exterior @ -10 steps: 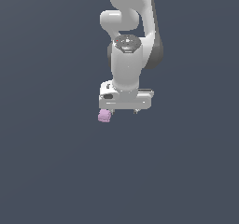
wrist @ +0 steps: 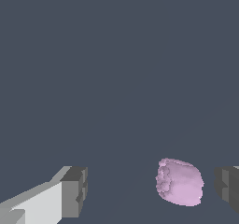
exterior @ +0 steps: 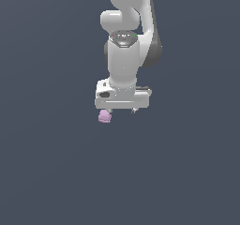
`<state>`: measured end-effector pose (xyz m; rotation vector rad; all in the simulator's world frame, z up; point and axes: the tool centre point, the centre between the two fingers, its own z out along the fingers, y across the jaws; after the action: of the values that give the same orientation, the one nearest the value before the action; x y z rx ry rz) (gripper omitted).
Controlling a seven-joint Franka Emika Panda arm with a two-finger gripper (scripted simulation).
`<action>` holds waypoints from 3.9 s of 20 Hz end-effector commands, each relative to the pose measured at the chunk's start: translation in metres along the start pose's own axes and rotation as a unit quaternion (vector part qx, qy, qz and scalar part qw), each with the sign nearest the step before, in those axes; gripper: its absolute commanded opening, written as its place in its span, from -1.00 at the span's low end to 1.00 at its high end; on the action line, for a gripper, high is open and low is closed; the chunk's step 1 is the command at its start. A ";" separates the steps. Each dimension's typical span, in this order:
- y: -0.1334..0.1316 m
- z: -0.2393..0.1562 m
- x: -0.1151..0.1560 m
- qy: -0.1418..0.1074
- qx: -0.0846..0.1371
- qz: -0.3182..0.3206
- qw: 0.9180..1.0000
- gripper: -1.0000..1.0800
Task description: Pick up the object and move it to a goal position.
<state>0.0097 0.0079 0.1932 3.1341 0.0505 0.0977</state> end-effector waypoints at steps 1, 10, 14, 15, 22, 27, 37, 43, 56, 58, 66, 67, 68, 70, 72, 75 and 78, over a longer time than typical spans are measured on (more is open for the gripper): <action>0.003 -0.003 0.001 0.003 -0.001 -0.003 1.000 0.92; 0.016 0.013 -0.010 -0.002 0.000 0.014 1.000 0.92; 0.033 0.034 -0.026 -0.009 0.001 0.037 0.999 0.92; 0.039 0.041 -0.031 -0.011 0.001 0.044 0.999 0.92; 0.074 0.081 -0.072 -0.025 0.000 0.094 0.995 0.92; 0.086 0.095 -0.088 -0.030 0.000 0.112 0.993 0.92; 0.087 0.108 -0.091 -0.031 0.000 0.114 0.993 0.92; 0.088 0.136 -0.094 -0.031 0.000 0.115 0.993 0.92; 0.087 0.147 -0.094 -0.031 0.000 0.115 0.993 -1.00; 0.087 0.147 -0.094 -0.031 0.000 0.115 0.993 -1.00; 0.095 0.135 -0.092 -0.031 0.000 0.115 0.993 -1.00; 0.098 0.131 -0.092 -0.031 0.000 0.115 0.993 -1.00; 0.101 0.127 -0.091 -0.031 0.000 0.115 0.993 -1.00; 0.109 0.116 -0.090 -0.031 0.000 0.115 0.993 -1.00; 0.118 0.104 -0.088 -0.031 0.000 0.115 0.993 -1.00; 0.133 0.081 -0.084 -0.031 0.000 0.115 0.993 -1.00; 0.152 0.056 -0.080 -0.031 0.000 0.115 0.993 -1.00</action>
<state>-0.0632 -0.1376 0.1200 3.1265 -0.3113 0.0007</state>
